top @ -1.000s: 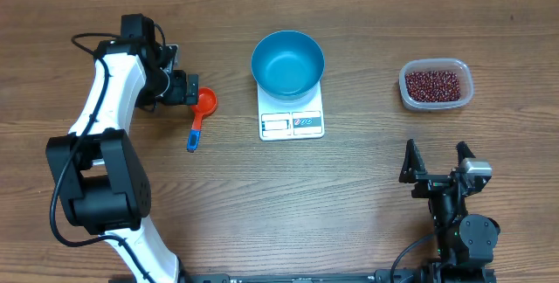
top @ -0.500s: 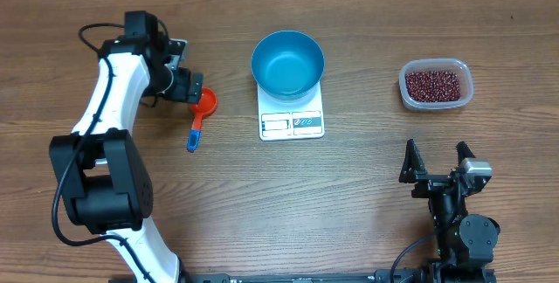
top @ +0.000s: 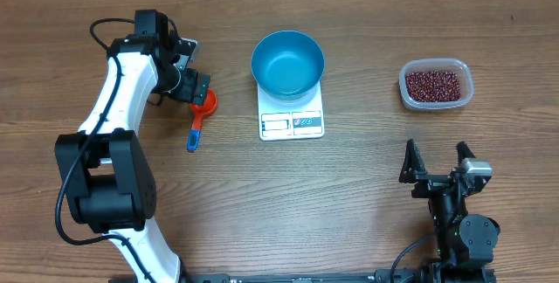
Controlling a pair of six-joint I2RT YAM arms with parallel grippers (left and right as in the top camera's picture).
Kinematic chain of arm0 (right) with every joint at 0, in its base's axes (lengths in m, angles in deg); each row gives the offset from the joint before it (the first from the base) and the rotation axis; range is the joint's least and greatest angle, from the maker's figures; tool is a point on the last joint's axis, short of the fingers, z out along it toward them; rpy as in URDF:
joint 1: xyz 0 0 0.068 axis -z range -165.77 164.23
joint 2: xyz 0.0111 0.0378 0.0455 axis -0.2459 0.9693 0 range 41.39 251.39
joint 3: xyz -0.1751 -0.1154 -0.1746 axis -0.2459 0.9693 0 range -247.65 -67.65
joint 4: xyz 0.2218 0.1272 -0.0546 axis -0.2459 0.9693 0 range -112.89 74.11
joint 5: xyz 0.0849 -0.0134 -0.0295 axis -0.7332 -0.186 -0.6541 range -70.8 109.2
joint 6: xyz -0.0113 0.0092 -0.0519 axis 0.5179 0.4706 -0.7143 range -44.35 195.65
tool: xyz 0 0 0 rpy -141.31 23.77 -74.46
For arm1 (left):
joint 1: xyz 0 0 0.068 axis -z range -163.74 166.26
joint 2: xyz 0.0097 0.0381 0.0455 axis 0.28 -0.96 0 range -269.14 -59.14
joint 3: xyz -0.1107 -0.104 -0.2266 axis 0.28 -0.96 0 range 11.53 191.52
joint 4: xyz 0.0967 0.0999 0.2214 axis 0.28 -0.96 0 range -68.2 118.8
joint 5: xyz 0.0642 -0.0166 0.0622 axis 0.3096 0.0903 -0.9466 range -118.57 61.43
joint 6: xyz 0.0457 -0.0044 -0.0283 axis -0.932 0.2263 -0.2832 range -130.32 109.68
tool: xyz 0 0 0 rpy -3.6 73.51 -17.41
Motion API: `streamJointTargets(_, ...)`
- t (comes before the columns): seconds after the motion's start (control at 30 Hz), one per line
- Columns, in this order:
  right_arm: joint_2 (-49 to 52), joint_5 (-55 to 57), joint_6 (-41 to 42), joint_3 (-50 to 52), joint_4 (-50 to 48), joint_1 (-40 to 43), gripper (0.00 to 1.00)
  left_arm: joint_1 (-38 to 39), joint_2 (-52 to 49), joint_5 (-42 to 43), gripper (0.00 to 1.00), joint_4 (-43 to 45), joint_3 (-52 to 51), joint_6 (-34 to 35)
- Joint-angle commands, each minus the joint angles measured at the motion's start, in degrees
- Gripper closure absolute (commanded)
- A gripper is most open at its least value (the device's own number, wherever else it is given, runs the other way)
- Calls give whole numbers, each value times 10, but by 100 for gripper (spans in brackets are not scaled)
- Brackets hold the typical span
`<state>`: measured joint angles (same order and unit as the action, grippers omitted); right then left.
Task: Scoop item into bowl and weigh 150g on scale
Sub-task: 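Lower the left gripper toward the red scoop's cup rim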
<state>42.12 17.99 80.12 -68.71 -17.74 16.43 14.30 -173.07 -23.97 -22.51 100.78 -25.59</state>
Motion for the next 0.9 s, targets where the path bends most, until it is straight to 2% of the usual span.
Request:
streamJointTargets(0.0, -6, 5, 2, 6, -3, -3, 0, -1, -8, -5, 0, 4, 12, -15)
streamJointTargets(0.87, -6, 5, 2, 6, -3, -3, 0, -17, -26, -5, 0, 17, 9, -30)
